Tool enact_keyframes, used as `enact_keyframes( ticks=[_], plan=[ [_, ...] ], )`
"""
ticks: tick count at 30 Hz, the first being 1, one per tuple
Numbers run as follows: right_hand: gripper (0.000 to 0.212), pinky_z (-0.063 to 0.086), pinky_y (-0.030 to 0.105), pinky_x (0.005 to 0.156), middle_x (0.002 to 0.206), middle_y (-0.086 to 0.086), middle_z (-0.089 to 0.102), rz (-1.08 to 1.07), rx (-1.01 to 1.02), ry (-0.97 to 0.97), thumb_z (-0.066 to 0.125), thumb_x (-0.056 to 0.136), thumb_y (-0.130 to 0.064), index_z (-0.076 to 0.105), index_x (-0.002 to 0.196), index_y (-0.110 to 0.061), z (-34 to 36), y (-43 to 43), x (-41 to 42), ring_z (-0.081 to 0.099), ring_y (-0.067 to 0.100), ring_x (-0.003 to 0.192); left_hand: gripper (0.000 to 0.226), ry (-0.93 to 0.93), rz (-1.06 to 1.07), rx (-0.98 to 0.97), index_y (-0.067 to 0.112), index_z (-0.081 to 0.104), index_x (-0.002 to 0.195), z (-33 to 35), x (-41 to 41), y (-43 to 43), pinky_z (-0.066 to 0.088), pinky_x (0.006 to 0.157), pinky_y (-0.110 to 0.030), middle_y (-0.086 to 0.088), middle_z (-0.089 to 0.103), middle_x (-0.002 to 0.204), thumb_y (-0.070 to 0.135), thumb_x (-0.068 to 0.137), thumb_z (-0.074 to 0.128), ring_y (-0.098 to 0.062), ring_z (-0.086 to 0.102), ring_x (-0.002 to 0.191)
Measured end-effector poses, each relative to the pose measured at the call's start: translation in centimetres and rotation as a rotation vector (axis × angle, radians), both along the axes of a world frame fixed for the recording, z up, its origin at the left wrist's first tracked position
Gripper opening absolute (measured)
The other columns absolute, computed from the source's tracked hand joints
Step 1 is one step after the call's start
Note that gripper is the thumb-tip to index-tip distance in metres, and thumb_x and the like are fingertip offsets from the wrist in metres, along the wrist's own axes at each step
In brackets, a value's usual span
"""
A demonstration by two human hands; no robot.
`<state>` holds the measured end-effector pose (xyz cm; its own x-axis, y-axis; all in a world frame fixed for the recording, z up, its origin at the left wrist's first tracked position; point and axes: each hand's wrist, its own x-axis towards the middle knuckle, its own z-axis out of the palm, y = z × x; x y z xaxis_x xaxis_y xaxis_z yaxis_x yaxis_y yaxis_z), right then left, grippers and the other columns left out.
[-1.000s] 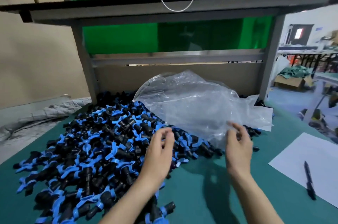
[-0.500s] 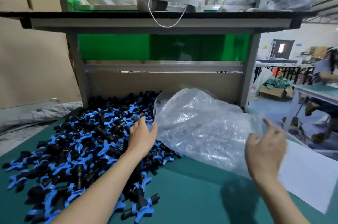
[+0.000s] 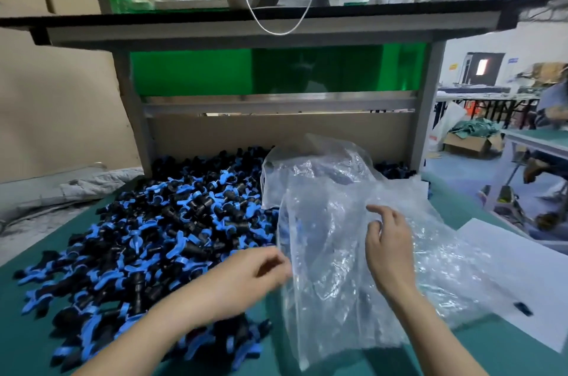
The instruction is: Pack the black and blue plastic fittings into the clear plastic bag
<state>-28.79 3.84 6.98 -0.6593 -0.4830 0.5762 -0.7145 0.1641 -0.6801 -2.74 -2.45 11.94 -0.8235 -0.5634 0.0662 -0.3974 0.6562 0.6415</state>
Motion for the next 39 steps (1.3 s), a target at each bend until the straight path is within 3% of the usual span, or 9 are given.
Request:
enact_keyframes(
  ticks=[2, 5, 9, 12, 19, 26, 32, 37, 39],
  plan=[
    [0.033, 0.043, 0.047, 0.097, 0.126, 0.007, 0.056, -0.006, -0.026, 0.018, 0.042, 0.097, -0.010, 0.059, 0.123, -0.020, -0.3, -0.3, 0.0, 0.052, 0.027, 0.114, 0.011, 0.082, 0.203, -0.088, 0.039, 0.058, 0.104, -0.8, -1.0, -2.2, 0.053, 0.084, -0.032, 0.015, 0.065, 0.100, 0.040, 0.100, 0.048, -0.004, 0.062, 0.087],
    [0.036, 0.043, 0.043, 0.095, 0.125, 0.007, 0.057, 0.021, -0.056, 0.052, 0.043, 0.096, -0.006, 0.059, 0.125, -0.017, -0.5, -0.7, -0.9, 0.052, 0.025, 0.113, 0.030, 0.024, 0.365, -0.268, 0.034, 0.044, 0.131, -2.3, -3.0, -5.2, 0.053, 0.087, -0.035, 0.011, 0.048, 0.127, 0.037, 0.102, 0.045, -0.010, 0.059, 0.101],
    [0.039, 0.039, 0.037, 0.095, 0.127, 0.006, 0.059, 0.007, -0.076, 0.074, 0.041, 0.097, -0.006, 0.057, 0.130, -0.017, 0.8, -2.1, -3.7, 0.050, 0.023, 0.114, 0.051, 0.048, 0.388, -0.604, 0.030, 0.027, 0.147, -2.1, -7.2, -8.3, 0.037, 0.102, -0.035, 0.004, 0.034, 0.144, 0.037, 0.100, 0.048, -0.018, 0.042, 0.125],
    [0.042, 0.037, 0.037, 0.100, 0.133, 0.007, 0.058, -0.002, -0.072, 0.056, 0.038, 0.097, -0.006, 0.055, 0.135, -0.015, 2.5, -4.4, -6.7, 0.049, 0.024, 0.120, 0.058, -0.007, 0.362, -0.698, 0.029, 0.022, 0.152, -0.7, -10.2, -10.5, 0.032, 0.106, -0.038, 0.002, 0.031, 0.150, 0.026, 0.101, 0.049, -0.021, 0.037, 0.132],
    [0.070, 0.031, 0.041, 0.111, 0.156, 0.013, 0.036, 0.008, 0.379, 0.110, 0.038, 0.085, 0.011, 0.040, 0.150, -0.015, 2.9, -7.4, -15.3, 0.035, 0.033, 0.140, 0.032, -0.029, 0.264, -0.852, 0.028, 0.051, 0.135, -0.4, -11.6, -13.4, 0.032, 0.097, -0.031, 0.009, 0.057, 0.129, 0.030, 0.104, 0.042, -0.016, 0.042, 0.122],
    [0.054, 0.028, 0.050, 0.113, 0.155, 0.017, 0.037, -0.128, 0.648, -0.069, 0.029, 0.100, -0.015, 0.030, 0.154, -0.014, -1.8, -7.6, -19.9, 0.039, 0.036, 0.137, 0.024, -0.035, 0.339, -1.020, 0.015, 0.066, 0.111, 1.7, -7.0, -15.0, 0.047, 0.077, -0.042, -0.003, 0.064, 0.097, 0.012, 0.087, 0.067, -0.029, 0.059, 0.091],
    [0.049, 0.018, 0.059, 0.116, 0.150, 0.027, 0.037, -0.261, 0.424, 0.010, 0.035, 0.100, -0.016, 0.039, 0.148, -0.007, 0.0, -7.7, -17.8, 0.032, 0.043, 0.138, 0.055, -0.103, 0.333, -0.611, 0.027, 0.030, 0.151, 2.1, -3.1, -14.3, 0.034, 0.110, -0.035, 0.004, 0.041, 0.142, 0.033, 0.100, 0.051, -0.017, 0.031, 0.136],
    [0.051, 0.027, 0.049, 0.116, 0.148, 0.027, 0.040, -0.075, 0.063, 0.241, 0.046, 0.092, -0.002, 0.047, 0.143, -0.003, 5.7, -7.1, -9.3, 0.036, 0.041, 0.137, 0.044, 0.070, 0.322, -0.566, 0.038, 0.035, 0.141, -3.0, 2.5, -4.7, 0.031, 0.107, -0.025, 0.020, 0.037, 0.137, 0.052, 0.100, 0.039, 0.001, 0.032, 0.131],
    [0.050, 0.030, 0.043, 0.115, 0.145, 0.019, 0.046, 0.136, -0.028, 0.305, 0.047, 0.089, 0.003, 0.055, 0.137, -0.008, 6.4, -6.3, -4.0, 0.041, 0.035, 0.134, 0.048, 0.009, 0.271, -0.616, 0.033, 0.046, 0.137, -6.3, 4.0, -0.9, 0.031, 0.109, -0.030, 0.013, 0.045, 0.136, 0.057, 0.096, 0.041, -0.008, 0.041, 0.130]
  ],
)
